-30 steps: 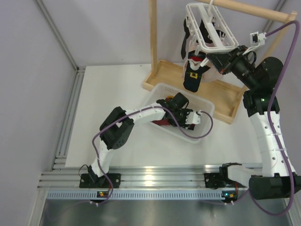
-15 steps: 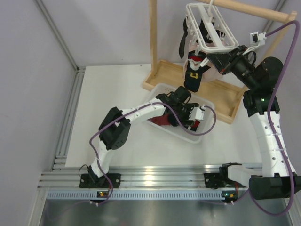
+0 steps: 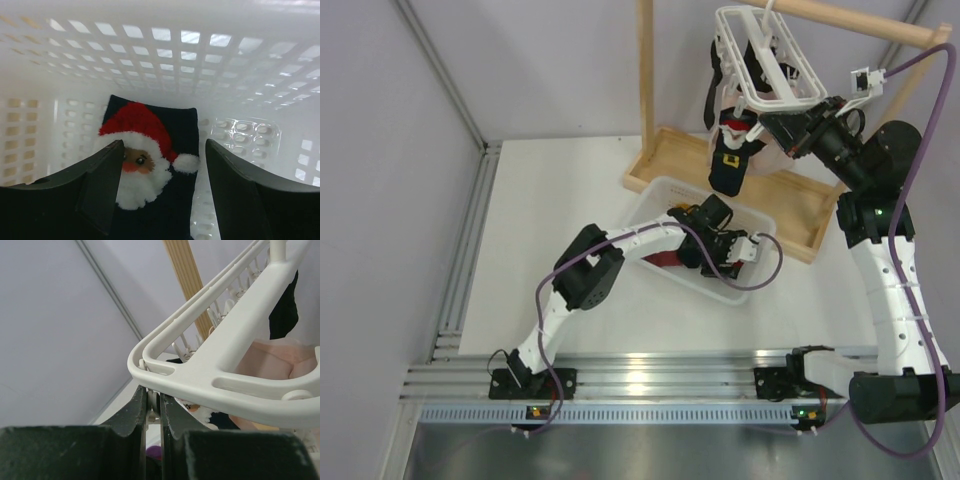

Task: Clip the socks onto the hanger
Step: Pick up the sock from the bin.

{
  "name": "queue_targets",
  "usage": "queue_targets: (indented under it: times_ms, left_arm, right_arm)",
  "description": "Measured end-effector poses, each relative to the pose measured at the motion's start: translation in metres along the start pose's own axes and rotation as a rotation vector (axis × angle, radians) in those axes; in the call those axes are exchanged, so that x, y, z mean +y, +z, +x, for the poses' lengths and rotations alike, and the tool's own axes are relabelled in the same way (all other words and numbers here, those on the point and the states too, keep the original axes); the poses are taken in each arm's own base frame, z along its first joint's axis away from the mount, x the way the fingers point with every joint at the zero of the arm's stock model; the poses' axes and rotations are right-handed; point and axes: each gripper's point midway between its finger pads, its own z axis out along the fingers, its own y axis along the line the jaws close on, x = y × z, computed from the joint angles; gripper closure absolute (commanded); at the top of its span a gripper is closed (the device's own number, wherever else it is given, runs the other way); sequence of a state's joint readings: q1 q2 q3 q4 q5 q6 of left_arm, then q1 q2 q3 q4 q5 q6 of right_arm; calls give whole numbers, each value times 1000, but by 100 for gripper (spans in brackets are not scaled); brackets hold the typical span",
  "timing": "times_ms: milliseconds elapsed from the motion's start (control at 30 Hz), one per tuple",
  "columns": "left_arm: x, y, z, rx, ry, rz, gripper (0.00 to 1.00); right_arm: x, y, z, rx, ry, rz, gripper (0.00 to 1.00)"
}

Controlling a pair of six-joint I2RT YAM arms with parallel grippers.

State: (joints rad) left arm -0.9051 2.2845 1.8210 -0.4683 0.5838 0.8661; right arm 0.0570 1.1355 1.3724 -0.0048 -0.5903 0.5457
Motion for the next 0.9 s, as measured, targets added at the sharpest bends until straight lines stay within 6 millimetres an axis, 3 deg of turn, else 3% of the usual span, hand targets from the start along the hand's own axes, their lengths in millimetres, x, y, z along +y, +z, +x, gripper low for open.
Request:
queue_targets:
  times_ms: [67, 200, 267, 567, 667, 767, 900]
  left_arm:
    - [-4, 8, 10, 12, -14, 22, 33]
    - [4, 5, 5, 17, 1, 10, 46]
    - [5, 6, 7, 31, 1, 15, 60]
    - [-3, 2, 16, 85, -17, 59, 100]
    - [-4, -4, 13, 90, -31, 50, 100]
    - [-13, -23, 7, 79, -58, 22, 100]
    - [-26, -71, -24, 16, -98, -56, 100]
  right_arm:
    - [0, 0, 0, 0, -4, 1, 100]
    - [-1, 0, 0, 2, -4, 2, 100]
    - [-1, 0, 1, 2, -4, 2, 100]
    - [-1, 0, 1, 2, -11, 3, 100]
    - [-2, 0, 2, 3, -12, 6, 100]
    - [-2, 0, 2, 3, -12, 6, 100]
    - [-3, -1, 1, 3, -11, 7, 100]
